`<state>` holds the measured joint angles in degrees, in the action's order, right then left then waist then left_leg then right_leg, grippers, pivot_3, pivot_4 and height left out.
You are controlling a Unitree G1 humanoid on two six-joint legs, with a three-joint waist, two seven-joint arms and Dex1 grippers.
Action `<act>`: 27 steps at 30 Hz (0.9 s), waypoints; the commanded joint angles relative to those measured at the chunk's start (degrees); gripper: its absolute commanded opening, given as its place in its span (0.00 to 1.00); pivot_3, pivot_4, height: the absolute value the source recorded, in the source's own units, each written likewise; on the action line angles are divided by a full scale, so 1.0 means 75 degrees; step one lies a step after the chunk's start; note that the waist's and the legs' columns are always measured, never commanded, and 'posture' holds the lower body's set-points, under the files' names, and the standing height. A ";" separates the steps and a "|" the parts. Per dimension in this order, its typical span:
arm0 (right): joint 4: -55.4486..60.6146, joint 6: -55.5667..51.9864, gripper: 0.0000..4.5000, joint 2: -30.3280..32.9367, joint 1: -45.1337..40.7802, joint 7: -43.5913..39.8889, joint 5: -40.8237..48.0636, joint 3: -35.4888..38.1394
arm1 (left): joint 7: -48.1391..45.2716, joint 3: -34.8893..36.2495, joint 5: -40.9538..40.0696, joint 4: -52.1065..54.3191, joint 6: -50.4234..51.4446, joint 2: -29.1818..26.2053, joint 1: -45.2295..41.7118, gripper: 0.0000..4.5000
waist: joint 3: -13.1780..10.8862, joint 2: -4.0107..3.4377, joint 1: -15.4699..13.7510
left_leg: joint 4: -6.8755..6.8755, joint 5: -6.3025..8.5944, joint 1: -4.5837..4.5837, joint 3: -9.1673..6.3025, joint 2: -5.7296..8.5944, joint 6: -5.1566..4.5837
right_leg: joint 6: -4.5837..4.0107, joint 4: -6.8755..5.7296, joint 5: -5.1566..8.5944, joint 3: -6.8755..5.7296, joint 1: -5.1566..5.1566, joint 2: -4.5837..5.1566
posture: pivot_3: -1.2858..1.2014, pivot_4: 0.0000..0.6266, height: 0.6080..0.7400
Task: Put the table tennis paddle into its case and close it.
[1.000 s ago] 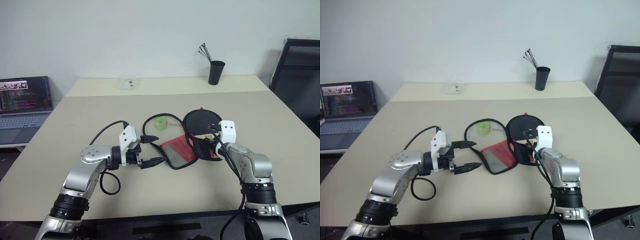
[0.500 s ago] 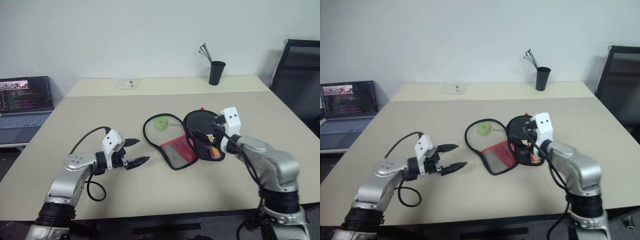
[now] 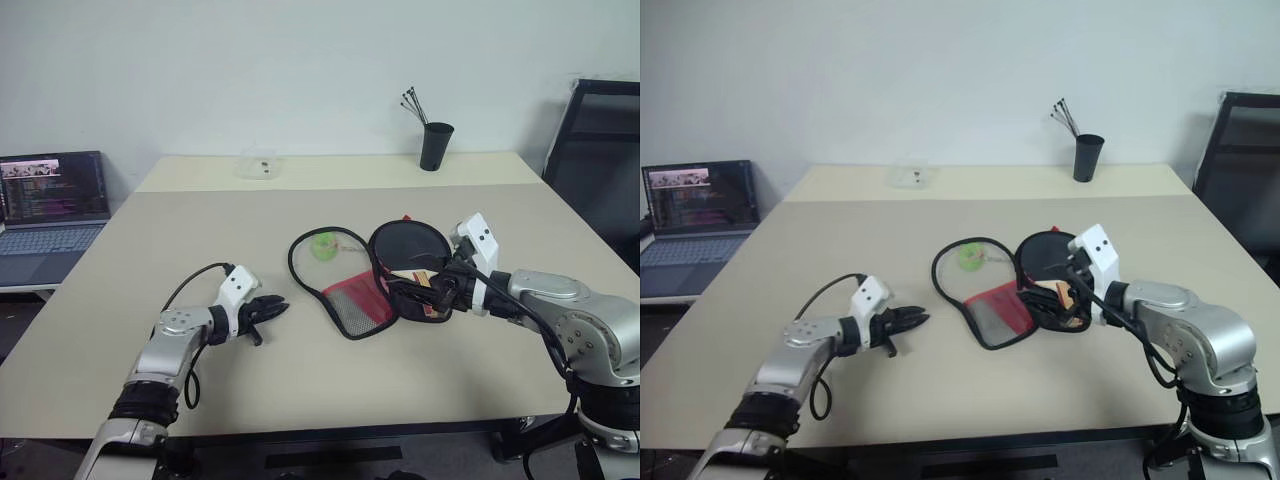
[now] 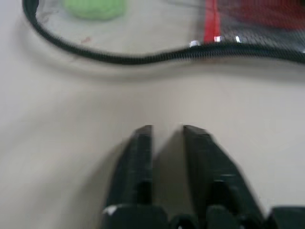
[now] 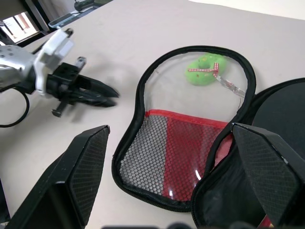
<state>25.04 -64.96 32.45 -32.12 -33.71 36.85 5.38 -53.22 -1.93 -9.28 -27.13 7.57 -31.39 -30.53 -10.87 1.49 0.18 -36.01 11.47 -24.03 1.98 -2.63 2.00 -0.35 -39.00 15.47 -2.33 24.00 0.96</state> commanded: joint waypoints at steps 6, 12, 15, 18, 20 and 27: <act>0.0375 0.0195 1.00 0.0156 0.0118 0.0068 0.0117 0.0067 | 0.0237 -0.0073 0.0215 -0.1124 -0.0731 0.0825 -0.1165 0.01 | 0.0001 0.0002 -0.0010 | -0.0007 0.0000 -0.0005 -0.0001 0.0005 0.0000 | 0.0004 -0.0001 -0.0002 -0.0004 -0.0001 -0.0002 | 0.52 0.24 1.00; 0.0417 0.0220 1.00 0.0317 0.0254 0.0083 0.0141 0.0187 | 0.0278 -0.0275 0.0446 -0.1788 -0.1199 0.1475 -0.2028 0.01 | 0.0001 0.0005 -0.0012 | -0.0009 0.0000 -0.0010 -0.0002 0.0010 0.0000 | 0.0006 0.0001 -0.0003 -0.0005 0.0000 -0.0003 | 0.52 0.24 1.00; 0.0452 0.0199 1.00 0.0437 0.0333 0.0110 0.0159 0.0330 | 0.0131 -0.0458 0.0517 -0.1949 -0.1424 0.1840 -0.2543 0.01 | -0.0002 0.0008 -0.0010 | -0.0009 0.0000 -0.0012 -0.0001 0.0010 -0.0001 | 0.0006 0.0001 -0.0004 -0.0005 0.0001 -0.0003 | 0.52 0.24 1.00; 0.0496 0.0166 1.00 0.0574 0.0442 0.0162 0.0200 0.0519 | -0.0062 -0.0641 0.0588 -0.2083 -0.1552 0.2199 -0.2980 0.01 | -0.0003 0.0010 -0.0013 | -0.0011 0.0000 -0.0015 -0.0004 0.0012 -0.0001 | 0.0007 0.0002 -0.0004 -0.0009 0.0001 -0.0004 | 0.52 0.24 1.00; 0.0525 0.0136 1.00 0.0655 0.0535 0.0204 0.0226 0.0663 | -0.0036 -0.0752 0.0722 -0.2504 -0.1743 0.2447 -0.3317 0.01 | -0.0003 0.0011 -0.0017 | -0.0011 0.0000 -0.0017 -0.0003 0.0015 -0.0001 | 0.0007 0.0004 -0.0004 -0.0009 0.0000 -0.0004 | 0.52 0.24 1.00; 0.0561 0.0079 1.00 0.0906 0.0727 0.0371 0.0257 0.0989 | 0.0927 -0.0858 0.1375 -0.4514 -0.2599 0.3176 -0.4445 0.01 | -0.0007 0.0019 0.0016 | -0.0011 0.0002 -0.0015 -0.0002 0.0016 -0.0004 | 0.0009 0.0005 -0.0003 -0.0008 0.0002 -0.0009 | 0.52 0.24 1.00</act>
<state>27.11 -64.50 38.35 -26.34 -31.25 37.87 10.71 -48.46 -8.58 -0.03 -59.53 -9.51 -7.63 -61.63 -10.92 1.63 0.29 -36.09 11.48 -24.15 1.96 -2.52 1.97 -0.29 -38.96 15.45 -2.38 24.03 0.88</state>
